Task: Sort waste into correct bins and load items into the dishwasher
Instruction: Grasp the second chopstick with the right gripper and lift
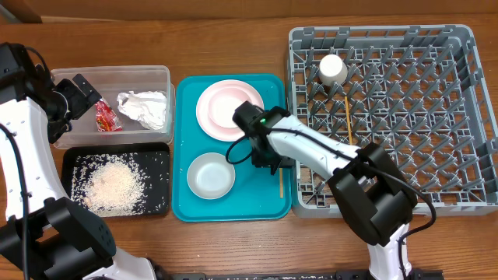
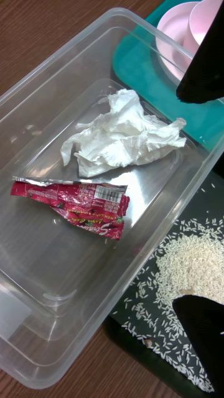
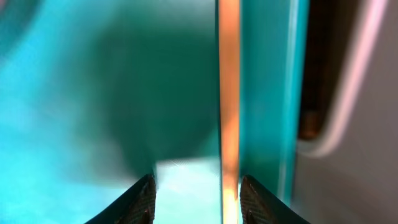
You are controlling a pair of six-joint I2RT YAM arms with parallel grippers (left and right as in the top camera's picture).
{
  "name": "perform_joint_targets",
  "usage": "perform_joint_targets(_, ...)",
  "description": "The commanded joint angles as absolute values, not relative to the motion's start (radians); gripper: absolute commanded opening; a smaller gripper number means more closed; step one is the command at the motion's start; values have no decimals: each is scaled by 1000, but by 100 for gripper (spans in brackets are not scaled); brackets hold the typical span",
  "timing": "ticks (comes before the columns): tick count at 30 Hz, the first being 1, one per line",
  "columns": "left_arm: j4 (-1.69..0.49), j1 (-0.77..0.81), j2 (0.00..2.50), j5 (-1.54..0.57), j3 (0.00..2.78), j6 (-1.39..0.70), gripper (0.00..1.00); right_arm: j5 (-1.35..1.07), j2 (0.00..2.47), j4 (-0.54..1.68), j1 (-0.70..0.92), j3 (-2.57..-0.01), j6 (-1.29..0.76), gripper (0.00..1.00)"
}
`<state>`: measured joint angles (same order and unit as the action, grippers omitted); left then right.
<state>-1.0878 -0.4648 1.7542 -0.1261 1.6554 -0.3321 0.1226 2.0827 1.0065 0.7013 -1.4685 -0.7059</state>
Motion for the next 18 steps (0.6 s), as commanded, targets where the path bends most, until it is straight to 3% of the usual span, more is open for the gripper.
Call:
perform_joint_targets(1,-1088,-459,1726,-120,1654,-310,100,14,2089,978,678,-1457,-702,45)
perform_joint_targets(5,-1088,-459,1726,-120,1654,-310,100,-1,2089,960,679,-1450,-702,45)
perform_joint_targets(11,-1088,-459,1726,-120,1654,-310,100,-1,2089,958,681,-1451,-702,27)
perform_joint_targets(18,-1088,-459,1726,-120,1654,-310,100,-2,2089,960,681,-1450,-702,22)
